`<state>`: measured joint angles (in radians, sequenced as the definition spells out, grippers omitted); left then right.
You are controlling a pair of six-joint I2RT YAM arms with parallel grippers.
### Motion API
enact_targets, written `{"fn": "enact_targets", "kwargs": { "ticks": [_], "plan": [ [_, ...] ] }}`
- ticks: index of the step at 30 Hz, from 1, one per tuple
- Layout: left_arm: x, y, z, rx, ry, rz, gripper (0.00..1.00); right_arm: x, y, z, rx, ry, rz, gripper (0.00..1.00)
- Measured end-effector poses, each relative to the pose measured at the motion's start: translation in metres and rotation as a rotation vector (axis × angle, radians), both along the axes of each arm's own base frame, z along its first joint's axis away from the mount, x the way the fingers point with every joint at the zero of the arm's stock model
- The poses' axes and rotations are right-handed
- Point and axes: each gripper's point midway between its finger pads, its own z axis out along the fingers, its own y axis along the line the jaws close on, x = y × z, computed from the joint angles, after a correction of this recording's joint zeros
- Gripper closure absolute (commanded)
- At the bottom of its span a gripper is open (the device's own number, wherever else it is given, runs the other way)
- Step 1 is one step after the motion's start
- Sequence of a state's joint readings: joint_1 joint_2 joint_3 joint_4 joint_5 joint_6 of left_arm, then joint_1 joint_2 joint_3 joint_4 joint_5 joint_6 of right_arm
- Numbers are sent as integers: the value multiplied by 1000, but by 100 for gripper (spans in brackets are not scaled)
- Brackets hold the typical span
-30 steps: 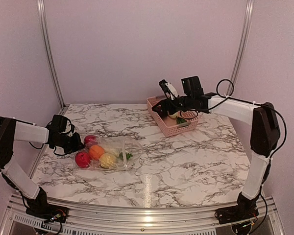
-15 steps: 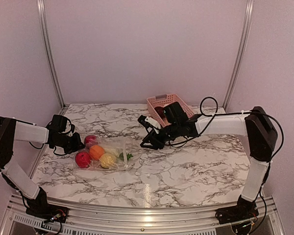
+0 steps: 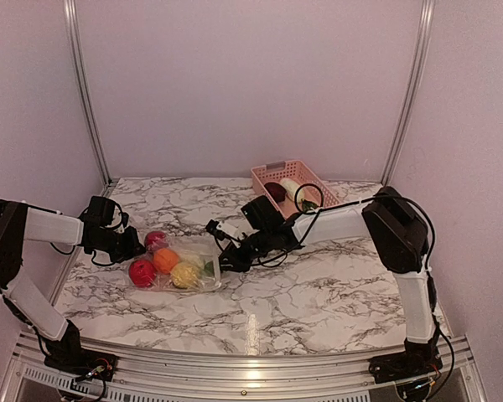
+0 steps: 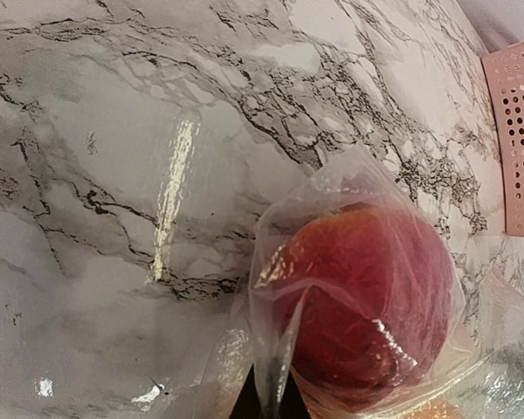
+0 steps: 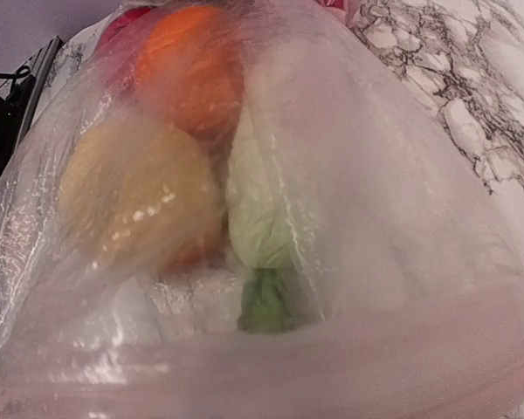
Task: Open the zip-top bag and remove the fake food
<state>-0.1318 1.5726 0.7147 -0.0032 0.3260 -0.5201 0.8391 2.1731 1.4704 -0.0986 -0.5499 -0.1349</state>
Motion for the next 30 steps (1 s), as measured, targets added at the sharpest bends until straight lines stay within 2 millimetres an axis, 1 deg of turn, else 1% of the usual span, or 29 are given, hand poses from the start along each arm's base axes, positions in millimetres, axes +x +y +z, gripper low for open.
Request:
{"fn": "enact_targets", "kwargs": {
  "ticks": [4,7,9,12,14,15,17,20,22,27,30],
  "plan": [
    [1,-1,1,-7,-6,-3,100,5,12,-7,11,13,-10,68],
    [0,-1,0,-7,-6,-3,100,10,19,-13,15,19,-16,67],
    [1,-1,0,-8,-6,-4,100,14,24,-15,22,20,-21,64],
    [1,-2,-2,-9,-3,-5,100,18,29,-17,25,24,-26,52],
    [1,-2,-3,-11,-2,-6,100,21,33,-18,28,18,-28,46],
    [1,-2,-3,-12,-2,-7,100,23,35,-17,29,13,-29,44],
    [1,-2,-3,-12,-2,-8,100,26,38,-19,27,2,-33,43],
    [1,-2,-3,-12,-2,-7,100,29,43,-24,12,-17,-41,48],
    [1,-2,-3,-12,-3,-7,100,30,45,-28,-7,-34,-45,57],
    [1,-2,-2,-11,-6,-6,100,32,45,-33,-48,-91,-59,81],
    [1,-2,-2,-12,-5,-7,100,33,39,-32,-69,-117,-72,90]
  ]
}}
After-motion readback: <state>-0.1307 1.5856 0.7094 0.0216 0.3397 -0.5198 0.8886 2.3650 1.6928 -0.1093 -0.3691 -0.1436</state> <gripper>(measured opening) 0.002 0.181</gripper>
